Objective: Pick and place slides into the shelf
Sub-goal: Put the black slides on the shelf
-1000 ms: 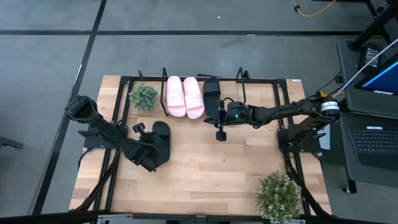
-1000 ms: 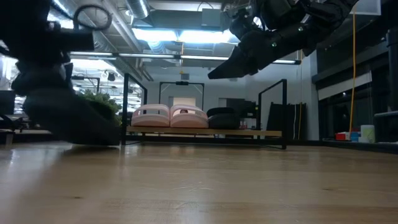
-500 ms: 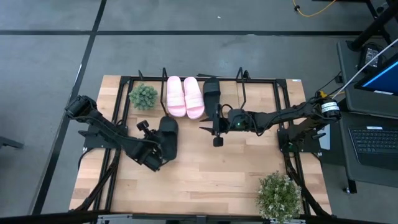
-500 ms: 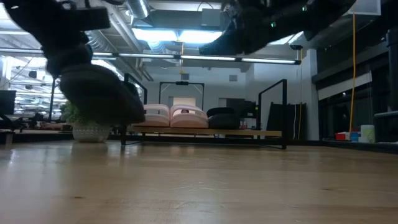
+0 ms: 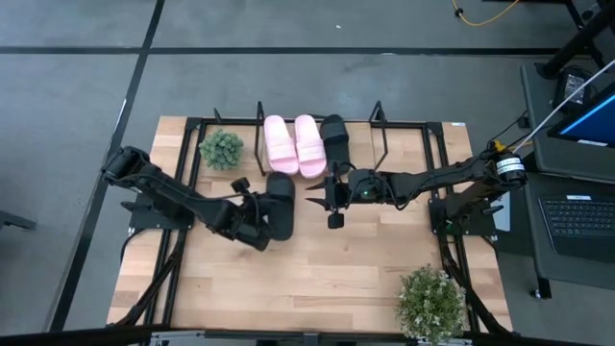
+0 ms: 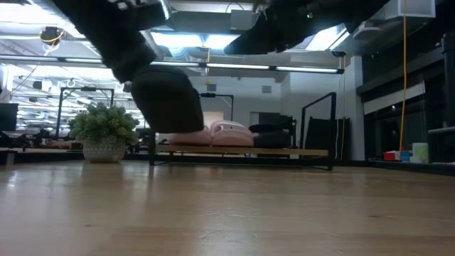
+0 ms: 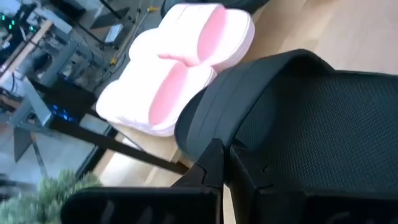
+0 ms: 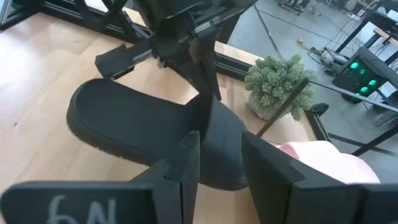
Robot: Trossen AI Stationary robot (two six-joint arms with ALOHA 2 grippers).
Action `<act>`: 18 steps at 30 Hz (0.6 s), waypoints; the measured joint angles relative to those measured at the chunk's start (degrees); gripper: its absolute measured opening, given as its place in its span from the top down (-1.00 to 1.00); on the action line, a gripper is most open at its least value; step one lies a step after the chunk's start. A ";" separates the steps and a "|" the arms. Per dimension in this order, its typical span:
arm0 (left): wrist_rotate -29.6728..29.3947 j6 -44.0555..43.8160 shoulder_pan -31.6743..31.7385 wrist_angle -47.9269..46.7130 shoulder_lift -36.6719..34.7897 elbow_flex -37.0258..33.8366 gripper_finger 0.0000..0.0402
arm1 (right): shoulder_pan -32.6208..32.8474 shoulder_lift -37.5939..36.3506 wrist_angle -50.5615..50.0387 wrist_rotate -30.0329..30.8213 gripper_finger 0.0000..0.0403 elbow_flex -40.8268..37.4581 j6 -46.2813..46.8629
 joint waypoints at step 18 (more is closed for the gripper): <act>4.12 4.17 -0.74 5.82 0.00 0.04 1.00 | 1.25 0.00 -0.62 -0.02 0.40 -0.02 0.17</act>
